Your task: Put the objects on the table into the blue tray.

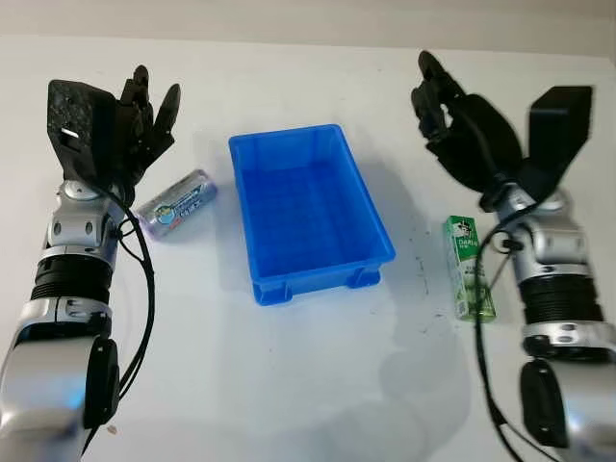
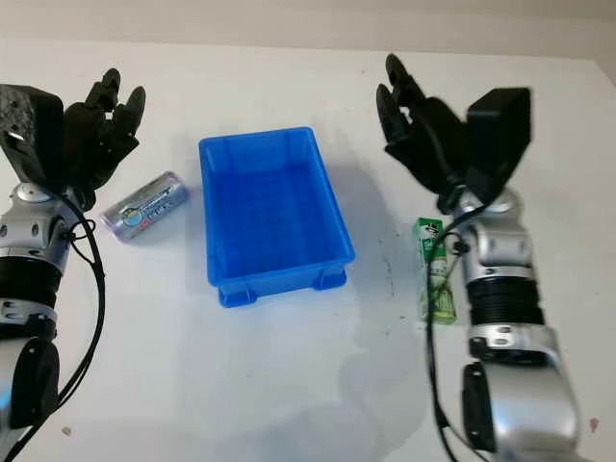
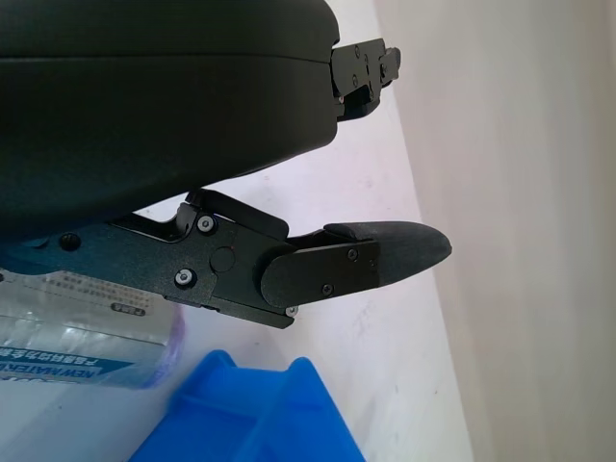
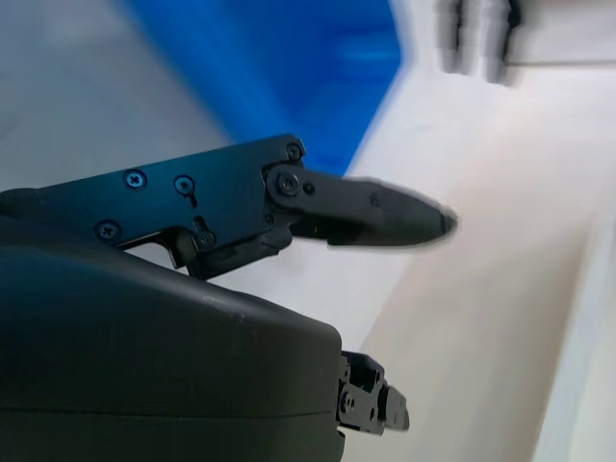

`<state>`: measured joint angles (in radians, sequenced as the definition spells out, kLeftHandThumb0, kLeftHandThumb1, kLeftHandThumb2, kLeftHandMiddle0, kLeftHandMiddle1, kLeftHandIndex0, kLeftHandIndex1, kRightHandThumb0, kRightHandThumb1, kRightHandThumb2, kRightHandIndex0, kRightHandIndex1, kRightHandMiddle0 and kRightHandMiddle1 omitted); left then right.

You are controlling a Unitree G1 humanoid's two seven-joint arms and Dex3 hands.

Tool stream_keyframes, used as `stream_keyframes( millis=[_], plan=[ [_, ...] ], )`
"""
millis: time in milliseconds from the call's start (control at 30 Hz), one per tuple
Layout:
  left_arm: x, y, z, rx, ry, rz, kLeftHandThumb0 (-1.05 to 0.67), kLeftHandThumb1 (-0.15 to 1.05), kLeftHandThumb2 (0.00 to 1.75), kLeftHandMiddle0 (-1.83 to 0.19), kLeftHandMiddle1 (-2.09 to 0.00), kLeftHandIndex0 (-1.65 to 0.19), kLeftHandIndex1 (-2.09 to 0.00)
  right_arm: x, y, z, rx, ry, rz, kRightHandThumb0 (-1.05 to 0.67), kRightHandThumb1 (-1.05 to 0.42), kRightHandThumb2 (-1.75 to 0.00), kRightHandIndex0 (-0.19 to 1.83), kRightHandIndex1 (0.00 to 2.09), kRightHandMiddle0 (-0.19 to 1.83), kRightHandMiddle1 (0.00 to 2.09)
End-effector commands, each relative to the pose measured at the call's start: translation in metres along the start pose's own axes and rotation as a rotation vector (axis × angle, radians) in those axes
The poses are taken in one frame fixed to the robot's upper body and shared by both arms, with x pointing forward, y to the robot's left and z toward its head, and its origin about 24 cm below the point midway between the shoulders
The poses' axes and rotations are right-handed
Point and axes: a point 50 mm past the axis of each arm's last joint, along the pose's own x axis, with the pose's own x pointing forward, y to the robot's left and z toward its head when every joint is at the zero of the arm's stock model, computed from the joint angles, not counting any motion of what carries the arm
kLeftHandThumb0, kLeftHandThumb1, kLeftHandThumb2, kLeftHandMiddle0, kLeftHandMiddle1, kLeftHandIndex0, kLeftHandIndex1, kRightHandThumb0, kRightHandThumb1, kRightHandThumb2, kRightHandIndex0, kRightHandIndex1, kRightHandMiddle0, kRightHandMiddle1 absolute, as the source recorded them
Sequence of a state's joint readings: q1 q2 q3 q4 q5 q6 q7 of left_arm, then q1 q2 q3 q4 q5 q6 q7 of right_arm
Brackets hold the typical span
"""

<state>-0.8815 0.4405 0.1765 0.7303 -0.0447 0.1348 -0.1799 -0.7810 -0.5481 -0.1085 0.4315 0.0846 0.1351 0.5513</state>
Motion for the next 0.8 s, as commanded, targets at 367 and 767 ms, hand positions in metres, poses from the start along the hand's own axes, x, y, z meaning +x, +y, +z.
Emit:
stream_keyframes(
  millis=[367, 767],
  plan=[
    [0.003, -0.004, 0.002, 0.030, 0.003, -0.034, -0.66, 1.05, 0.54, 0.19, -0.05, 0.17, -0.05, -0.038, -0.012, 0.046, -1.172, -0.076, 0.255, -0.29, -0.72, -0.05, 0.41, 0.14, 0.45, 0.07],
    [0.008, -0.010, 0.003, 0.063, 0.009, -0.043, -0.66, 1.05, 0.55, 0.17, -0.06, 0.15, -0.06, -0.057, -0.017, 0.028, -1.667, -0.250, 0.487, -0.09, -0.89, -0.08, 0.50, 0.10, 0.51, 0.07]
  ],
)
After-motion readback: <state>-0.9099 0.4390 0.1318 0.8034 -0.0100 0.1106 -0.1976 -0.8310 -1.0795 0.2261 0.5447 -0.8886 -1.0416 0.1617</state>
